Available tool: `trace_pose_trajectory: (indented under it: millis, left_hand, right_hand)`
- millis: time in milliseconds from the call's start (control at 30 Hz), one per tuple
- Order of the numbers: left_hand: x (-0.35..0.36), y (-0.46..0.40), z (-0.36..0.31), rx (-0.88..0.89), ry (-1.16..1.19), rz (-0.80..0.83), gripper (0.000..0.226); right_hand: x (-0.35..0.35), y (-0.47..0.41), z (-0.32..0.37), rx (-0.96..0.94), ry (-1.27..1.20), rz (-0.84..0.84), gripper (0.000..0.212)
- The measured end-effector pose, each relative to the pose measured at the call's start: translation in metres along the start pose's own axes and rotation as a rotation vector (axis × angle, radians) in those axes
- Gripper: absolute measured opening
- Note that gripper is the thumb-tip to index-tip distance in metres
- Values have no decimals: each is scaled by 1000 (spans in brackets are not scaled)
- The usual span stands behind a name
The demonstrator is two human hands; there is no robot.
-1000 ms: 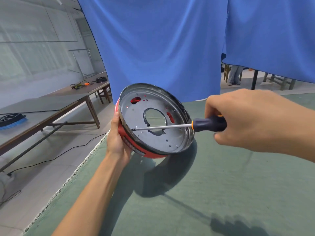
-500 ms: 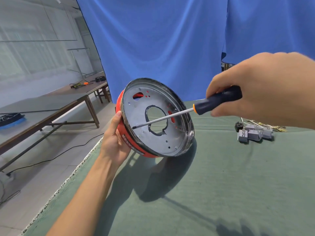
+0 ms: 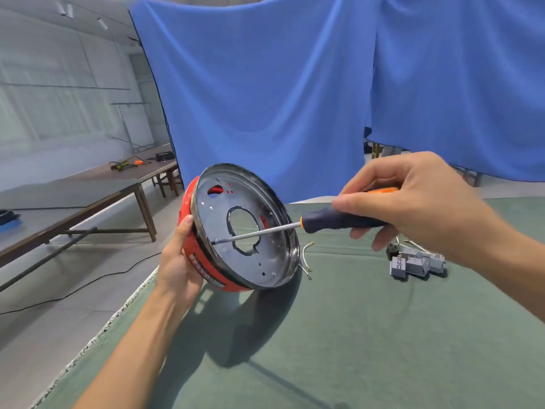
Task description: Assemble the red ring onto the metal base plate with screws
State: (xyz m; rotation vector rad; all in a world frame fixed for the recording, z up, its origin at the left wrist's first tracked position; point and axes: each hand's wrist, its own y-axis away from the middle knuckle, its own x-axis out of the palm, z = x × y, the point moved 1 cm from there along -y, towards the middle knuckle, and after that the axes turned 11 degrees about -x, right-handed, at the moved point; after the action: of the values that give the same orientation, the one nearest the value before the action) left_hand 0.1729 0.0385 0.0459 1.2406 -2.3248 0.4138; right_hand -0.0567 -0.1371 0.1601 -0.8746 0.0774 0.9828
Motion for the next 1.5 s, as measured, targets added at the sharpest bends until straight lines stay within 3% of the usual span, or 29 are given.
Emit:
trace_pose_trajectory:
  millis: [100, 167, 233, 300, 367, 433, 500, 600, 633, 700, 800, 900, 967, 1033, 1100, 1233, 1367, 1500]
  left_hand:
    - [0, 0, -2, 17, -32, -33, 34]
    - [-1, 0, -5, 27, -30, -75, 34]
    - [-4, 0, -7, 35, -30, -100, 36]
    - [-4, -1, -8, 47, -37, -103, 37]
    - [-4, -2, -8, 55, -50, -106, 38]
    - [-5, -2, -8, 58, -52, -125, 41]
    - [-8, -4, -9, 57, -34, -146, 43]
    - [-14, -7, -11, 66, 10, -153, 39]
    - [-16, -8, -11, 68, 3, -143, 36]
    - [-18, -10, -11, 72, -23, -114, 32]
    - [-18, -10, -11, 70, -59, -82, 33]
    - [-19, -10, -11, 74, -59, -80, 34]
    - [-17, -9, -10, 79, -63, -72, 36]
    - [-16, -8, -10, 77, -77, -61, 37]
    - [-17, -8, -10, 79, -73, -64, 38]
    - [-16, -7, -10, 76, -91, -55, 43]
    - [-14, -4, -10, 88, -150, -23, 55]
    - [-15, -4, -10, 97, -185, -10, 56]
  right_hand:
    - [5, 0, -12, -17, 80, -121, 17]
    - [3, -1, -19, 99, -60, -58, 9]
    - [2, 3, -21, 175, -249, -24, 23]
    - [5, 6, -21, 104, -324, -127, 19]
    - [12, 11, -22, -33, -201, -254, 7]
    - [19, 14, -28, -80, 39, -332, 26]
    - [25, 18, -33, -22, 198, -278, 39]
    - [35, 23, -43, 82, -3, -148, 15]
    - [37, 23, -43, 91, -94, -150, 17]
    - [34, 21, -43, 60, -49, -211, 16]
    - [28, 18, -43, 72, 182, -204, 47]
    - [29, 19, -44, 126, 22, -79, 15]
    - [27, 19, -41, 78, -18, -118, 11]
    - [23, 17, -41, 65, 119, -143, 35]
    - [22, 16, -39, 121, 171, -98, 42]
    - [23, 15, -35, 114, -83, -105, 10]
    - [11, 6, -31, 101, 178, -126, 41]
    - [8, 7, -29, 143, -47, -82, 10]
